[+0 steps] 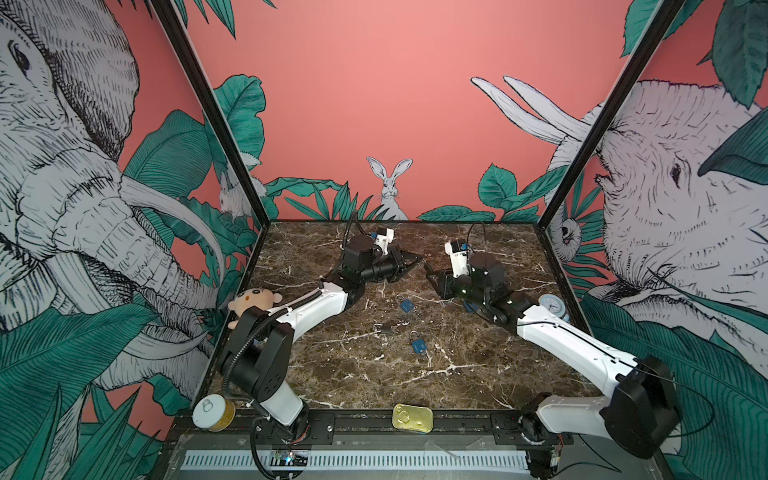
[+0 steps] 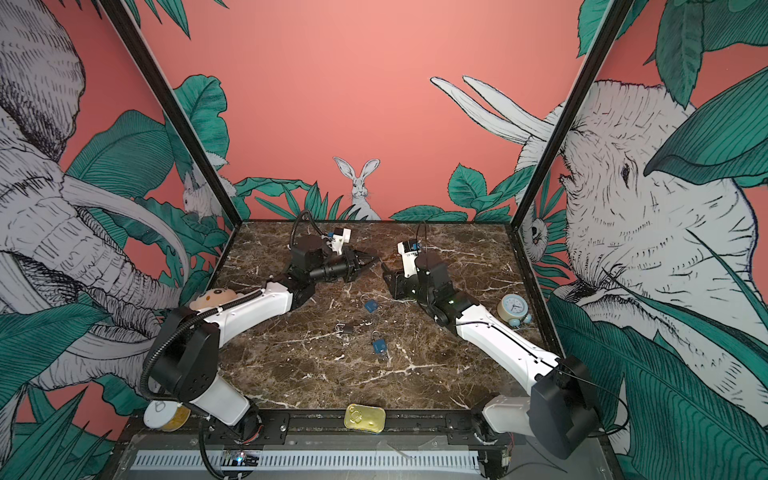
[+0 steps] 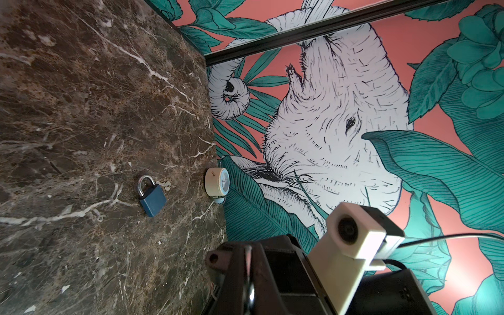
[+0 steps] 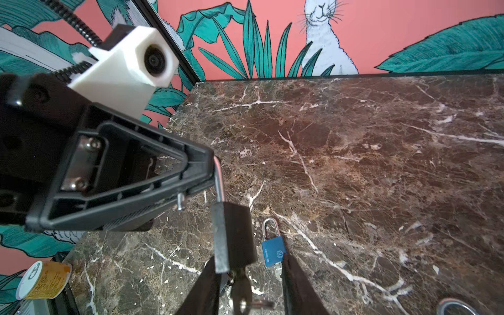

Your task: Lock with the key

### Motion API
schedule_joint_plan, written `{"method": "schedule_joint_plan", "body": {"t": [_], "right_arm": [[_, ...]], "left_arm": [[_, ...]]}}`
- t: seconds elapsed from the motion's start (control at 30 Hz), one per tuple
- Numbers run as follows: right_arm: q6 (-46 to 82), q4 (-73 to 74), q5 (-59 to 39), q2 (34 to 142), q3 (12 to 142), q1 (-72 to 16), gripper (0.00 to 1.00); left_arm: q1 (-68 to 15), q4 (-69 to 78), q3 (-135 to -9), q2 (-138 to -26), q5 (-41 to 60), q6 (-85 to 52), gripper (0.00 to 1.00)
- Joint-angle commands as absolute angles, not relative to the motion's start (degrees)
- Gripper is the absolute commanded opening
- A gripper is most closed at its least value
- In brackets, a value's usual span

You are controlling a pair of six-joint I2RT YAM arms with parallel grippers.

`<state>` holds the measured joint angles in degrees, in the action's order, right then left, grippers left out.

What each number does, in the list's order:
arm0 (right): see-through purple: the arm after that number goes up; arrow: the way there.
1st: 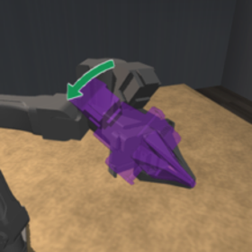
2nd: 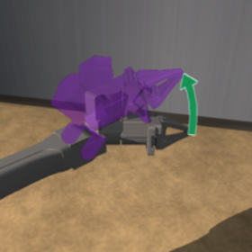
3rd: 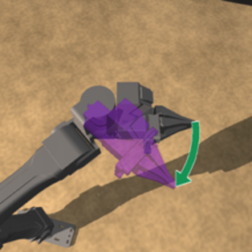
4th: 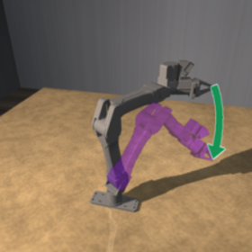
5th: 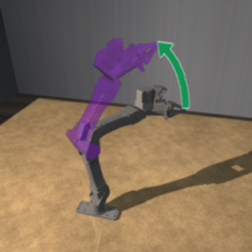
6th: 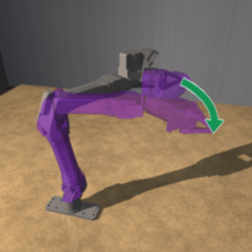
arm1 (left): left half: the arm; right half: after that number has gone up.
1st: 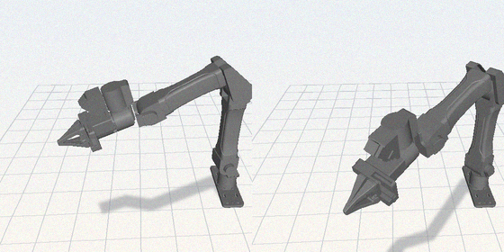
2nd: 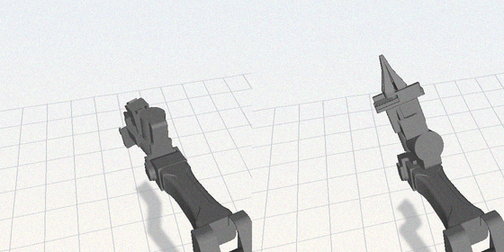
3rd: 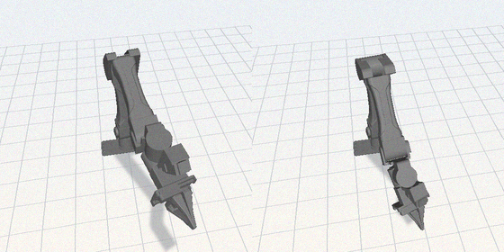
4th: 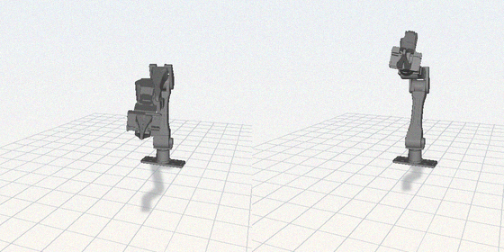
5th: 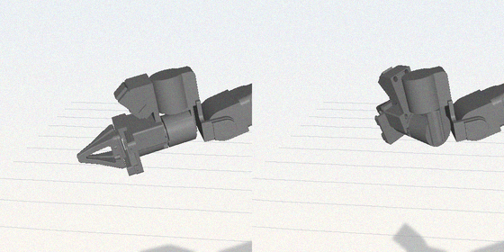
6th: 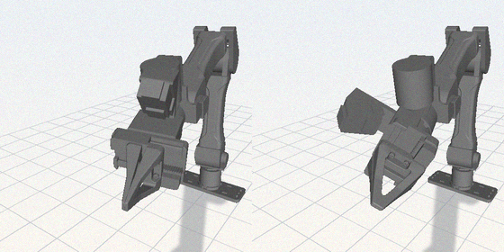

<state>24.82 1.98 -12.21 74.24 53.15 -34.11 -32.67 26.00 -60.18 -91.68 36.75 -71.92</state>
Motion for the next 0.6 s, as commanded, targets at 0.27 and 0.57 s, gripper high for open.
{"method": "schedule_joint_plan", "body": {"t": [0.27,0.57], "right_arm": [[23.93,6.03,-12.57,75.71,55.63,-35.24,0.23],[23.98,6.79,-11.63,75.76,55.46,-35.29,0.16]], "left_arm": [[-33.38,25.80,-62.29,-88.98,36.85,-72.68,0.00],[-33.58,26.04,-62.51,-88.67,37.17,-72.72,0.00]]}}
